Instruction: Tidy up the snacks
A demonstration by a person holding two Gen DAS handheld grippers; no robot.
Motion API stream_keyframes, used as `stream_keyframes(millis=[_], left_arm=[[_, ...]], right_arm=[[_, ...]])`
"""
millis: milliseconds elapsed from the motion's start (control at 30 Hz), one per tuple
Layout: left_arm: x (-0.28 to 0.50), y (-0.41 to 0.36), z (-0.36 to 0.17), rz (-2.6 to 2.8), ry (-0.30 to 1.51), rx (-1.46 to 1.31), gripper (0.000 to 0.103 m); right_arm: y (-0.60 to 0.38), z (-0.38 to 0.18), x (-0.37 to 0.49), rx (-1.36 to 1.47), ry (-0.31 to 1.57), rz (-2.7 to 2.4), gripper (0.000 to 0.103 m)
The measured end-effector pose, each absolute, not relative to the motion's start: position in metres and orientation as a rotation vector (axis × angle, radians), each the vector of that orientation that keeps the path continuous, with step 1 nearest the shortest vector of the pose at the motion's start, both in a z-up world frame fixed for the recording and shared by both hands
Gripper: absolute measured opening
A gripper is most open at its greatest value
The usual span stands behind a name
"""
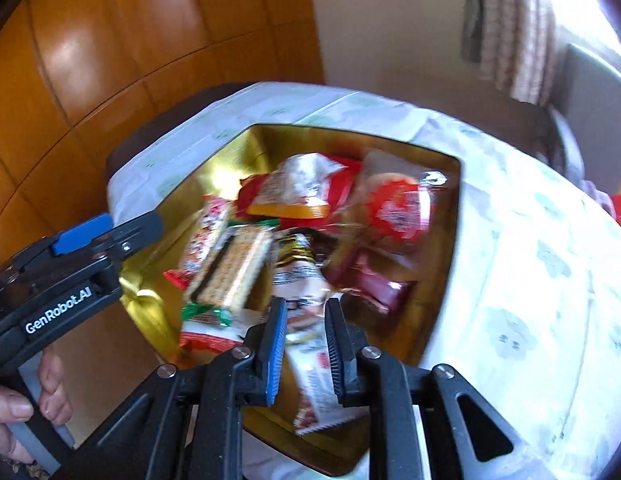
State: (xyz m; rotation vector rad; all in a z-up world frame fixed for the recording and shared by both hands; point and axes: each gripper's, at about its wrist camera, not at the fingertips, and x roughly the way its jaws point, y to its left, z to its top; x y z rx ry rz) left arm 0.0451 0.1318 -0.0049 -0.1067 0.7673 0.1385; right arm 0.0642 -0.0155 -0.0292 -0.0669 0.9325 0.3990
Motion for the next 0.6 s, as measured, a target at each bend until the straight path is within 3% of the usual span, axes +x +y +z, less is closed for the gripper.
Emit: stream_keyframes(millis=[233,600], left_arm=[[0.034,0.109,0.003,0.087,0.746,-0.082,0.068],[0.009,0.084,0.018,0.045,0.698,-0.062,0.081]], right_arm=[[-0.045,-0.019,0.043,-0.091,0.843,0.24,0.024],[-0.069,-0.016,0.02,-0.104,0.79,0.144,0.026]])
